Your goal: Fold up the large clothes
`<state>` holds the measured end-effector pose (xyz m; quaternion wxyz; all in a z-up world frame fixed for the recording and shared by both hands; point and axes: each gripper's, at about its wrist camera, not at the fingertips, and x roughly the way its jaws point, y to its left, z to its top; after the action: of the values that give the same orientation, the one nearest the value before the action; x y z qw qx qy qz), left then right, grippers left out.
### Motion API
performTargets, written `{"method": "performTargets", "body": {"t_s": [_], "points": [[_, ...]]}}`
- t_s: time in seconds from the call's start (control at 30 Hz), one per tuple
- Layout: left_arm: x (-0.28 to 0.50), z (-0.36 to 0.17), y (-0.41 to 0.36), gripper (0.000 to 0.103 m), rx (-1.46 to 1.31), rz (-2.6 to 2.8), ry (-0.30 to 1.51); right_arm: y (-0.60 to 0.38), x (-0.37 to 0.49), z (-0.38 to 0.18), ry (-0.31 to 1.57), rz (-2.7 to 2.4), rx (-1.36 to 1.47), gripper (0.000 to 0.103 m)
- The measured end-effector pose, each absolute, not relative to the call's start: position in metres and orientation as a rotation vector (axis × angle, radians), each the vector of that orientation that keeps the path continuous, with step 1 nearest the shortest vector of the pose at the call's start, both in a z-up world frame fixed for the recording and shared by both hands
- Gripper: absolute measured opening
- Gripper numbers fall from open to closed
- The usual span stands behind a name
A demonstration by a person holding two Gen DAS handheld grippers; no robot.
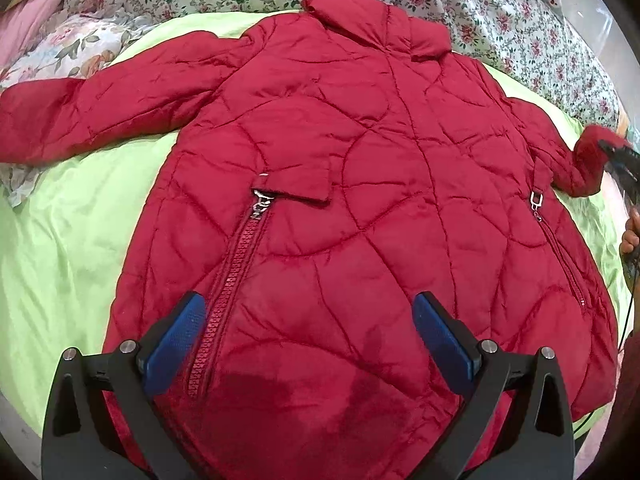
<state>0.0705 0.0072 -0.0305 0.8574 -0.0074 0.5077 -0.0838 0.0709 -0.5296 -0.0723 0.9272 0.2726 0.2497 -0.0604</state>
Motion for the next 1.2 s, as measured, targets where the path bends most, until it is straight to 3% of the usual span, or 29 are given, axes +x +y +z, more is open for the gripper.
{"method": "performTargets", "body": {"t_s": [0.47, 1.0, 1.2], "points": [[0.076, -0.03, 0.037, 0.103, -0.094, -0.171, 1.064, -0.353, 0.116, -0.051, 0.647, 0.197, 0.304, 0.006], [0.112, -0.019, 0.075, 0.103, -0.308, -0.262, 1.089, -0.204, 0.152, -0.104, 0.801, 0.383, 0.172, 0.007], [0.147, -0.01, 0.086, 0.103, -0.396, -0.301, 1.078, -0.178, 0.162, -0.119, 0.806, 0.419, 0.146, 0.013]]}}
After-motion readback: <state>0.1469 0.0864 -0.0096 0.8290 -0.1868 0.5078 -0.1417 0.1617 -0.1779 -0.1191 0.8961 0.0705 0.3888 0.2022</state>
